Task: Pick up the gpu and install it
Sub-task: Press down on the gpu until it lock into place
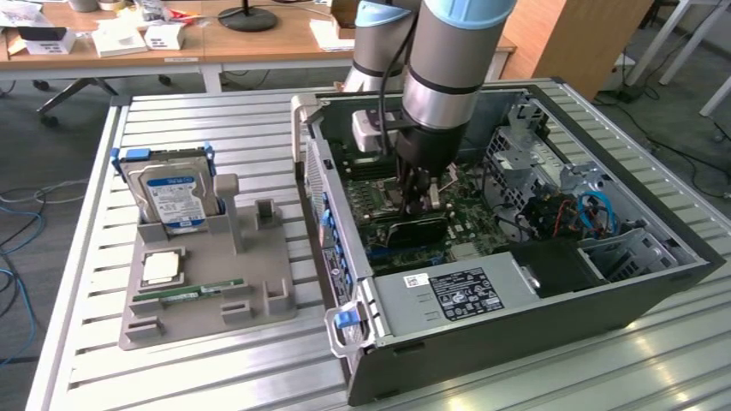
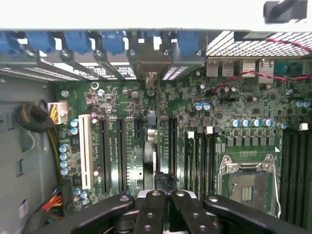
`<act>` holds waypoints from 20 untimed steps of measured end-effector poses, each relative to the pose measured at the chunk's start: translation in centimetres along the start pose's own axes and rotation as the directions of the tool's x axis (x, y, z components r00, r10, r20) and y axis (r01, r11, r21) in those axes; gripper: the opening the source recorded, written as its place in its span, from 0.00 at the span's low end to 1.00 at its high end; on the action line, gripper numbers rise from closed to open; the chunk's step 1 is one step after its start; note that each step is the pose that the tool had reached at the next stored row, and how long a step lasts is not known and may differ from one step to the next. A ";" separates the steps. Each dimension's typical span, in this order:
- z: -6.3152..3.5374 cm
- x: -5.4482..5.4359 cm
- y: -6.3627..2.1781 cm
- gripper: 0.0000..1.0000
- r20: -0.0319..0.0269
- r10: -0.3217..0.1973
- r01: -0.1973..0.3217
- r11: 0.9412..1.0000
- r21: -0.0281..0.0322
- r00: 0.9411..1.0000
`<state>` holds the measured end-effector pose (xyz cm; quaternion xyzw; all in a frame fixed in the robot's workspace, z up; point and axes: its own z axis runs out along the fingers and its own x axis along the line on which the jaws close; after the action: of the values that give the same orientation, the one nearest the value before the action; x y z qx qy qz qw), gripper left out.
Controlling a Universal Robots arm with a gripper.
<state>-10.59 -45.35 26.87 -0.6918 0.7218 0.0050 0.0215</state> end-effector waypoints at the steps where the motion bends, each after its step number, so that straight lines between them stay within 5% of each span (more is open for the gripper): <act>1: -0.24 0.0 -0.01 0.11 0.000 0.000 0.000 1.000 0.000 1.000; 20: -4.47 -0.2 -0.10 0.11 0.000 0.000 0.000 1.000 0.000 1.000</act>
<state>-10.59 -45.36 31.34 -0.6917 0.7219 0.0049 0.0213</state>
